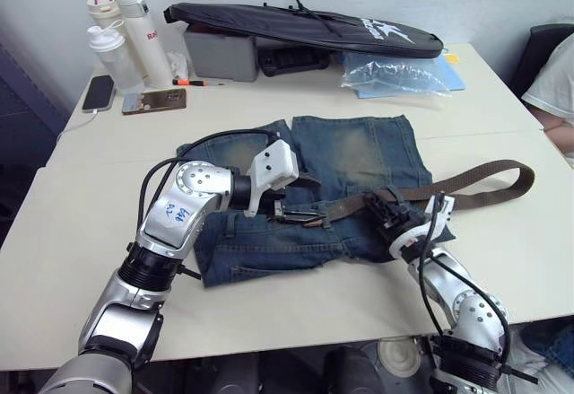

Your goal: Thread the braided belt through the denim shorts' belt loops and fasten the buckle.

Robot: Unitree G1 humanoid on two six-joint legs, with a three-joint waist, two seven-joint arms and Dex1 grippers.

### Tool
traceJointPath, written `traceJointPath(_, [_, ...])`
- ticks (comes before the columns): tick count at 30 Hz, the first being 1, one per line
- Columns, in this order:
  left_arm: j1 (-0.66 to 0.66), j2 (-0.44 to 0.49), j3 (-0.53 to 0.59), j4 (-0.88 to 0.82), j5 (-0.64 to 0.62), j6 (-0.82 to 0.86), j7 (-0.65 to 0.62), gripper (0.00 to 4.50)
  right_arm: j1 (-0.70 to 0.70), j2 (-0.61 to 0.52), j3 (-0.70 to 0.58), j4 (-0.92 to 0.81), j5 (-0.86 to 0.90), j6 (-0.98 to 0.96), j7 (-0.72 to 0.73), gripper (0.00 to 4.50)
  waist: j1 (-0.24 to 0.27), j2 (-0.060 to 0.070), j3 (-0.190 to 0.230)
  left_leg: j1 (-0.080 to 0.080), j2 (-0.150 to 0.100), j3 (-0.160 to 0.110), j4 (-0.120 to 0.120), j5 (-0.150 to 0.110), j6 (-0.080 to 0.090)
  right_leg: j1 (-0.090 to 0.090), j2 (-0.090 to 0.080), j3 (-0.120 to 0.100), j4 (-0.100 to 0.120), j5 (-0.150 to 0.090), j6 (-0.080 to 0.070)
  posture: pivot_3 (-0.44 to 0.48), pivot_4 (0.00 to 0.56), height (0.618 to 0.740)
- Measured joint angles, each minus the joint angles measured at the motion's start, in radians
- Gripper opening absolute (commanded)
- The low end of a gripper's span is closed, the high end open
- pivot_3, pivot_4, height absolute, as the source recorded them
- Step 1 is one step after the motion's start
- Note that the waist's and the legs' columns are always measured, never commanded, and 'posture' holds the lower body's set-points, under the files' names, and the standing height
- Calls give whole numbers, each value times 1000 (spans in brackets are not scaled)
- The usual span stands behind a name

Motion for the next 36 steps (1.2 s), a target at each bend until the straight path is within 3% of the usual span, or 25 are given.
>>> traceJointPath(6, [-3,0,-1,3,2,-8,-5,3436,-14,-22,-6,33,28,-15,-18,1543,0,1,0,-3,-1,1,0,1,-2,-4,0,1,1,0,0,0,150,658])
traceJointPath(10, [-3,18,-1,5,7,-8,-12,3436,-36,-24,-1,36,56,-17,-30,17,-3,0,0,-4,-1,3,1,2,-2,-7,0,2,7,0,0,0,150,658])
traceJointPath(20, [-3,68,5,27,21,-18,-21,3436,-1,-1,151,-33,31,14,-64,17,-19,-1,-1,-5,1,4,-1,2,-2,-11,3,4,8,0,0,0,150,658])
traceJointPath(25, [-3,76,4,27,21,-16,-21,3436,6,3,259,-67,-41,33,-53,17,-20,-2,-2,-5,4,5,-1,2,-3,-11,6,5,8,0,0,0,150,658])
traceJointPath(33, [-3,109,1,24,24,-9,-45,3436,-33,12,329,-41,-166,23,6,17,-30,-4,-4,-2,14,8,0,0,-3,-11,11,9,7,0,-2,0,150,658])
traceJointPath(36, [-3,116,1,24,30,-9,-52,3436,-32,10,335,-32,-179,31,26,1172,-36,-5,-4,-1,15,8,-1,-1,-4,-11,13,9,8,-1,-4,0,150,658])
